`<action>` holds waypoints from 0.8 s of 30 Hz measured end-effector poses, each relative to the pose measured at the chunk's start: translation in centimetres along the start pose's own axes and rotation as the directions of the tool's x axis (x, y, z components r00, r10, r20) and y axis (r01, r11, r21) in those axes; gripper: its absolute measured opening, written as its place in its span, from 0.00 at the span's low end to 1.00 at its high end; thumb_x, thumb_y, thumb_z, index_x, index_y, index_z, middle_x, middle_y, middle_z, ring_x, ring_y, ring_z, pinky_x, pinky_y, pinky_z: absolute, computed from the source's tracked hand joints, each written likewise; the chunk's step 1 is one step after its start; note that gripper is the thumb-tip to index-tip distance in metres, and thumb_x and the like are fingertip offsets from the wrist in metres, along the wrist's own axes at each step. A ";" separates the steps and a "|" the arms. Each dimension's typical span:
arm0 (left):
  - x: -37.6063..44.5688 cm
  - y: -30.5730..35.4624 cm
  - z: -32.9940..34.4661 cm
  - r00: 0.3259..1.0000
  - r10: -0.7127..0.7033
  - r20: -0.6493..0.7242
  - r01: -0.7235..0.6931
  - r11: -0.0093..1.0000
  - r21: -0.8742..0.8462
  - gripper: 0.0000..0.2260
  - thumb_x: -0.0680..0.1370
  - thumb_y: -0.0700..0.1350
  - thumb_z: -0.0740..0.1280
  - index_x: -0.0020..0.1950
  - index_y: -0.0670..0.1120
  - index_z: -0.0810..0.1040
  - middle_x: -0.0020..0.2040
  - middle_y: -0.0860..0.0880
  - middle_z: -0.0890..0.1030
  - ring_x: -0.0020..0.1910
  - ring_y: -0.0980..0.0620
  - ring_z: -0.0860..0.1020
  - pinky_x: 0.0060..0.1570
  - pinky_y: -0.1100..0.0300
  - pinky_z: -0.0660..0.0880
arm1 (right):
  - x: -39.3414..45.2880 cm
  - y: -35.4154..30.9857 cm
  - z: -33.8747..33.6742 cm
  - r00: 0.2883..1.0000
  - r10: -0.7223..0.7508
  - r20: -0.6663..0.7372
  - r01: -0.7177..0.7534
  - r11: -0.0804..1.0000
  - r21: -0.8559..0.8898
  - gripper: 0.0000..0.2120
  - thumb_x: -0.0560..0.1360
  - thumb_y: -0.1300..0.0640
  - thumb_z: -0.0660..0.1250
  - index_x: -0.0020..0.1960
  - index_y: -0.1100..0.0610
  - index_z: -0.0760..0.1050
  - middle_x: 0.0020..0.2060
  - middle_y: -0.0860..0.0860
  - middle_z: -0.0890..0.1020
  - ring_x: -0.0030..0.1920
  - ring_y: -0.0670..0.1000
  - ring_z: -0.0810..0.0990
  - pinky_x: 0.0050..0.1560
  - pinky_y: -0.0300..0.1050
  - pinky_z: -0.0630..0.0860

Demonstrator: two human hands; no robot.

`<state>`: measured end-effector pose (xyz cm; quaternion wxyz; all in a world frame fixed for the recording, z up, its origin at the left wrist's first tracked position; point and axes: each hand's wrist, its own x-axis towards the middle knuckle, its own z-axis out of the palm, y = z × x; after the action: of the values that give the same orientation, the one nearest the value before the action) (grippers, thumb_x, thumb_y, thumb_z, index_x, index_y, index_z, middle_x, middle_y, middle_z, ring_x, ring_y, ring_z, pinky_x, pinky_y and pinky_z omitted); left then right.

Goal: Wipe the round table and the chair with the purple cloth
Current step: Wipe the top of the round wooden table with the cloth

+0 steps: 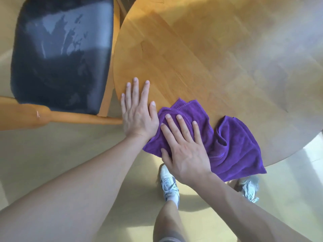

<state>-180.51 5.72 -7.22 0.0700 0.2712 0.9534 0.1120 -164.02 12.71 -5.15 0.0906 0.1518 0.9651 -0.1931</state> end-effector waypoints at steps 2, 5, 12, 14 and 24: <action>0.0 0.1 0.0 1.000 0.008 -0.004 -0.007 1.000 0.010 0.28 0.82 0.52 0.51 0.84 0.52 0.57 0.85 0.47 0.52 0.84 0.46 0.49 0.82 0.47 0.46 | -0.4 0.2 0.1 1.000 -0.008 0.005 0.008 1.000 -0.010 0.32 0.79 0.44 0.58 0.81 0.53 0.59 0.82 0.50 0.53 0.82 0.55 0.49 0.79 0.64 0.48; -0.2 0.1 0.2 1.000 0.027 -0.001 -0.027 0.999 0.023 0.28 0.82 0.51 0.52 0.84 0.51 0.56 0.85 0.47 0.52 0.84 0.45 0.49 0.81 0.46 0.46 | -1.2 2.2 -0.3 0.992 -0.112 0.051 0.115 0.991 -0.066 0.33 0.79 0.43 0.57 0.82 0.52 0.57 0.82 0.49 0.53 0.82 0.54 0.49 0.80 0.62 0.48; -0.1 0.1 0.5 1.000 0.028 -0.011 -0.028 0.999 0.024 0.28 0.83 0.50 0.51 0.84 0.52 0.54 0.85 0.47 0.50 0.84 0.45 0.47 0.81 0.44 0.45 | -0.8 7.9 -2.7 0.989 0.128 -0.075 -0.131 0.991 -0.033 0.34 0.78 0.44 0.60 0.81 0.48 0.57 0.82 0.46 0.55 0.82 0.53 0.51 0.80 0.60 0.47; 0.0 0.0 0.5 0.999 0.035 -0.017 -0.034 0.999 0.028 0.28 0.83 0.50 0.52 0.84 0.52 0.54 0.85 0.46 0.50 0.84 0.45 0.47 0.81 0.44 0.45 | 1.1 5.5 -2.3 0.911 0.378 -0.163 -0.373 0.926 0.064 0.33 0.78 0.45 0.57 0.82 0.49 0.56 0.82 0.47 0.54 0.82 0.53 0.49 0.80 0.60 0.46; 0.0 0.1 0.3 0.998 0.055 -0.037 -0.053 0.998 0.042 0.29 0.82 0.48 0.52 0.84 0.51 0.56 0.85 0.45 0.52 0.84 0.44 0.49 0.81 0.43 0.46 | 0.7 0.2 0.4 0.970 0.192 -0.148 -0.175 0.977 0.122 0.31 0.81 0.45 0.55 0.82 0.53 0.56 0.82 0.50 0.55 0.82 0.54 0.49 0.80 0.59 0.45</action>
<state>-180.36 5.87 -7.51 0.0431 0.2960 0.9490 0.0996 -164.57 12.94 -5.75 0.0225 0.2603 0.9391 -0.2231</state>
